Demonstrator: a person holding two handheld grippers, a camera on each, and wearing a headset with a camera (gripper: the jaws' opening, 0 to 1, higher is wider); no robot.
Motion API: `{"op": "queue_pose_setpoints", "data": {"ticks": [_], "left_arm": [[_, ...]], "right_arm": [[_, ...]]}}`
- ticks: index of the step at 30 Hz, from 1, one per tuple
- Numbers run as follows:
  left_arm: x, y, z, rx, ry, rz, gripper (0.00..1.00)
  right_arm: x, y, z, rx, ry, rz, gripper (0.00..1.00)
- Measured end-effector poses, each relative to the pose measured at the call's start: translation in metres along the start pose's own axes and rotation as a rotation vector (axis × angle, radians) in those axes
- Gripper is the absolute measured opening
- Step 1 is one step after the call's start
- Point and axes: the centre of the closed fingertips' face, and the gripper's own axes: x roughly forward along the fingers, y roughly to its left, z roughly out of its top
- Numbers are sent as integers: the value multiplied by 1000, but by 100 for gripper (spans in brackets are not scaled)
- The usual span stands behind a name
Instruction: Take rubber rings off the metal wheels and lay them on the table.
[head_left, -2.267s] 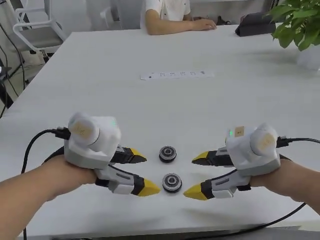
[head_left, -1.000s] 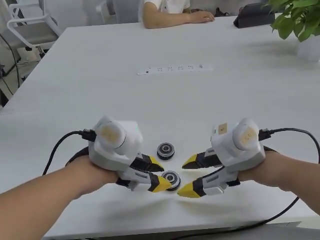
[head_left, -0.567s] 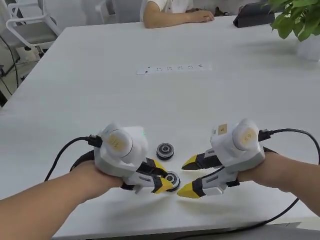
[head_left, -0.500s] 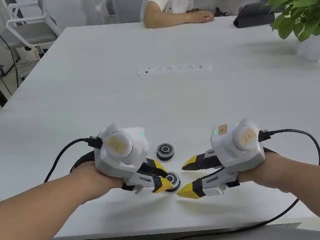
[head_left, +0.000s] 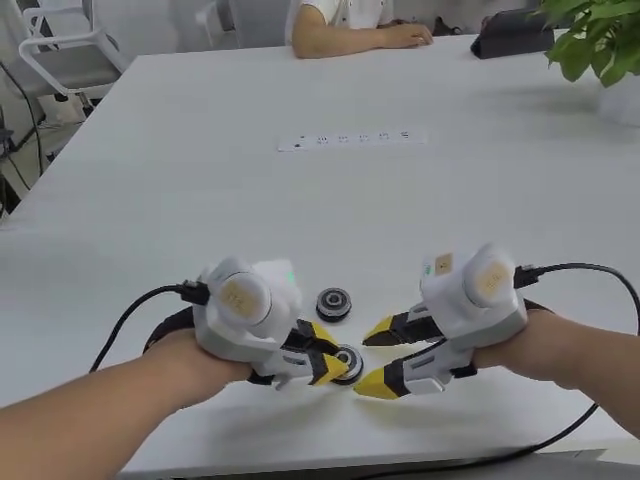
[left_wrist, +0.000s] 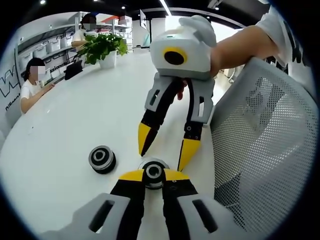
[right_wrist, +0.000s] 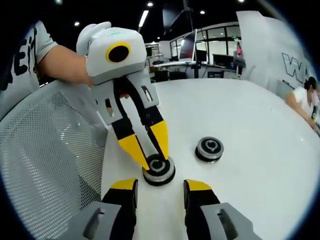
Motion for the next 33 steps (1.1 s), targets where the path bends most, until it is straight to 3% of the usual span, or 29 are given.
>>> {"op": "queue_pose_setpoints", "data": {"ticks": [16, 26, 33], "left_arm": [[1, 1, 0, -26, -10, 23, 7], [1, 1, 1, -28, -15, 31, 7], [1, 1, 1, -33, -16, 39, 7]], "right_arm": [[8, 1, 7, 18, -22, -7, 25], [1, 3, 2, 56, -29, -14, 20], [-2, 2, -3, 62, -14, -17, 11]]}}
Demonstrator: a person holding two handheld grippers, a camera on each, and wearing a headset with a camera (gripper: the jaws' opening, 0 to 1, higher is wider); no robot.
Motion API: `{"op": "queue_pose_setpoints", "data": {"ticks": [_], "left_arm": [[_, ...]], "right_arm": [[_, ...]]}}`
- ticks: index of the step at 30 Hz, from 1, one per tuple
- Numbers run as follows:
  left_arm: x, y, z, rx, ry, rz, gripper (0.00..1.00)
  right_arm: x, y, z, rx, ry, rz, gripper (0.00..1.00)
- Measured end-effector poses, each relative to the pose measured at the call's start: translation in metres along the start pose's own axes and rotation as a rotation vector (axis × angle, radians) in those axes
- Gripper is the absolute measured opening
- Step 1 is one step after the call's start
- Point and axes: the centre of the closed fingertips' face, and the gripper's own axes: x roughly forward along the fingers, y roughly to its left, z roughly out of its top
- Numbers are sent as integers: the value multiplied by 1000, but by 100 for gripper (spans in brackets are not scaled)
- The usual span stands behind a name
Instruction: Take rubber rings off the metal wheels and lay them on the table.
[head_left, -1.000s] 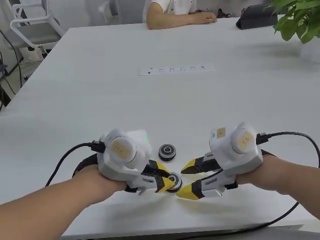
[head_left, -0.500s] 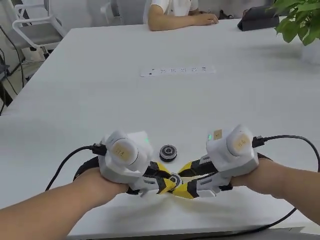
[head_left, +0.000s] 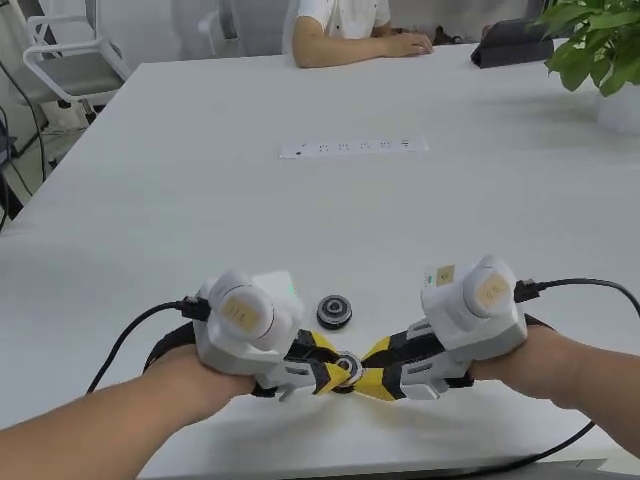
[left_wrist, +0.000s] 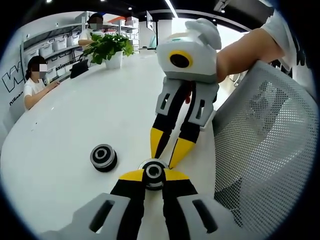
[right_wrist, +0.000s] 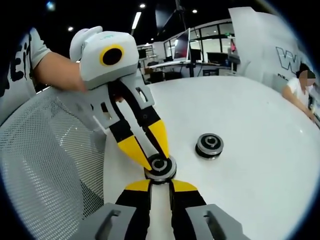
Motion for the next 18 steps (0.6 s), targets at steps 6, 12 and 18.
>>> {"op": "queue_pose_setpoints", "data": {"ticks": [6, 12, 18], "left_arm": [[0, 0, 0, -2, -2, 4, 7], [0, 0, -1, -4, -1, 8, 7], [-1, 0, -1, -8, -1, 12, 7]], "right_arm": [[0, -1, 0, 13, 3, -4, 9], [-1, 0, -1, 32, 0, -5, 5], [-1, -8, -3, 29, 15, -54, 0]]}}
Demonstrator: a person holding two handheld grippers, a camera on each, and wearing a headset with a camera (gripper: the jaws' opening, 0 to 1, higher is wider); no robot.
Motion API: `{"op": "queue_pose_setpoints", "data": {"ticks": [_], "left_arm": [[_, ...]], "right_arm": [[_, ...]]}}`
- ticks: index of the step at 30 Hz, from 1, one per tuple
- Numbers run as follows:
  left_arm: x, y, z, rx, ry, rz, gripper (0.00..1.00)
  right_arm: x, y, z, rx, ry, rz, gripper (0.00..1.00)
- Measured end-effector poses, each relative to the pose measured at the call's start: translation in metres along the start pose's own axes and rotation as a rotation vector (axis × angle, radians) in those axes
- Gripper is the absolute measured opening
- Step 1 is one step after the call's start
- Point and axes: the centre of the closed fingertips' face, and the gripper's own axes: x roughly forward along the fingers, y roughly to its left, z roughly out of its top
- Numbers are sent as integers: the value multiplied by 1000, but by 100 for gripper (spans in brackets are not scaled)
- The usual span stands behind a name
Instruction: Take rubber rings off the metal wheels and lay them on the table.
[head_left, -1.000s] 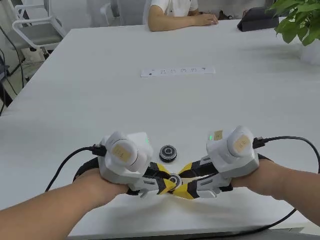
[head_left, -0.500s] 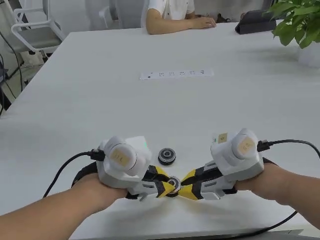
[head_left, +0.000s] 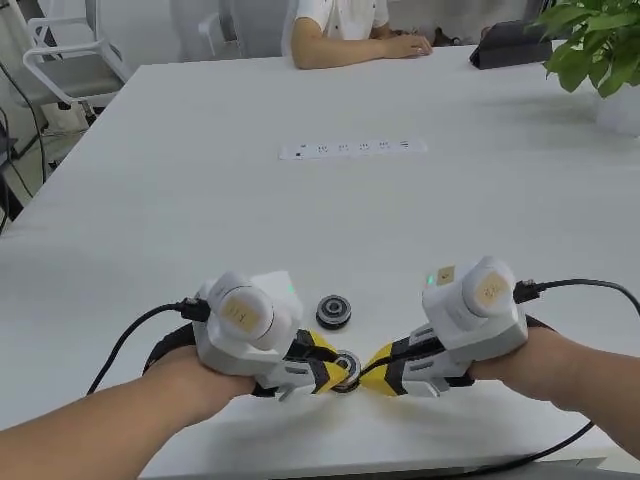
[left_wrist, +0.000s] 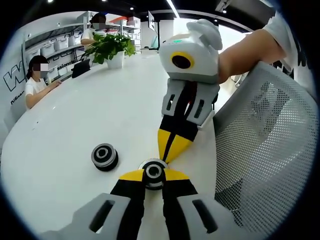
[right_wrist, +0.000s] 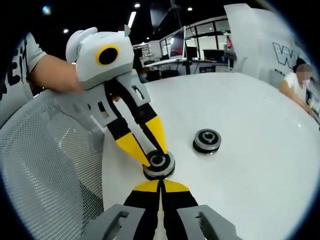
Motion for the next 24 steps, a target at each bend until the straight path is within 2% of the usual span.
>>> {"op": "queue_pose_setpoints", "data": {"ticks": [3, 4, 5, 7, 8, 9, 10, 11, 13, 16, 19, 24], "left_arm": [[0, 0, 0, 1, 0, 0, 7], [0, 0, 0, 2, 1, -1, 7], [0, 0, -1, 1, 0, -1, 7], [0, 0, -1, 0, -1, -2, 7], [-1, 0, -1, 0, -1, -2, 7], [0, 0, -1, 0, -1, -3, 7], [0, 0, -1, 0, -1, -3, 7], [0, 0, -1, 0, -1, -2, 7], [0, 0, -1, -1, -3, -3, 7], [-1, 0, -1, -2, -3, -2, 7], [0, 0, 0, -2, -3, -1, 7], [0, 0, 0, -3, -4, -1, 7]], "right_arm": [[-3, -4, 2, 23, -16, -5, 0], [-3, -4, 3, 15, -18, -4, 0], [-4, 0, 3, -26, -24, 14, 0], [-4, 5, 1, -43, -14, 30, 2], [-3, 7, 3, -69, -28, 36, 10], [-2, 8, 4, -73, -38, 34, 23], [0, 10, 7, -72, -48, 38, 30], [0, 11, 7, -73, -51, 40, 33], [3, 12, 11, -86, -49, 41, 31], [6, 9, 15, -122, -52, 17, 32], [7, 7, 18, -102, -67, 15, 32], [12, 9, 15, -116, -46, 10, 29]]}}
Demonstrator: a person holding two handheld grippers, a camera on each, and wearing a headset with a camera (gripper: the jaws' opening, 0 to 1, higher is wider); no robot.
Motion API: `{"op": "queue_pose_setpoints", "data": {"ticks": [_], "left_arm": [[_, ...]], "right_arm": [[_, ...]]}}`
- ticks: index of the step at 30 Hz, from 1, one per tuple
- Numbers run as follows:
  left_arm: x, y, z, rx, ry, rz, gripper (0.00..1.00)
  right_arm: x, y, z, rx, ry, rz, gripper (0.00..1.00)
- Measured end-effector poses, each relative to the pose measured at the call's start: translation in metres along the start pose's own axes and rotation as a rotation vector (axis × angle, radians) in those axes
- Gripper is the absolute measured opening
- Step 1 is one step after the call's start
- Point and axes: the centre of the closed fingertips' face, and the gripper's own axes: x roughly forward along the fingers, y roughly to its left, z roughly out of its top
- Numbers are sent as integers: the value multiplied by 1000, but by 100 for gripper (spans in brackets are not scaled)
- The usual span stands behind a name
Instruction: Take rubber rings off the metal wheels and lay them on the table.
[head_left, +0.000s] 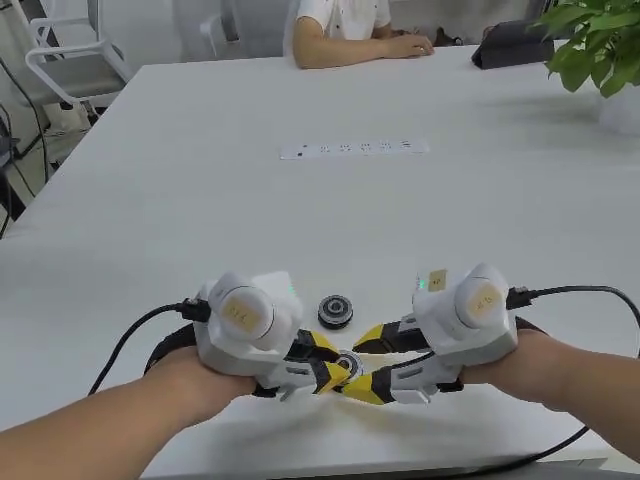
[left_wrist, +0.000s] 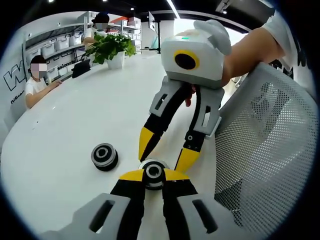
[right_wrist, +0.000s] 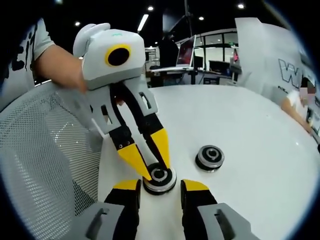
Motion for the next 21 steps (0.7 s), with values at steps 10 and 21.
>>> {"op": "queue_pose_setpoints", "data": {"ticks": [10, 21], "left_arm": [[0, 0, 0, -1, -3, 1, 7], [0, 1, 0, -6, -7, 5, 7]], "right_arm": [[-4, 0, -2, 24, 6, 2, 22], [-9, 0, -8, 4, 35, -9, 13]]}}
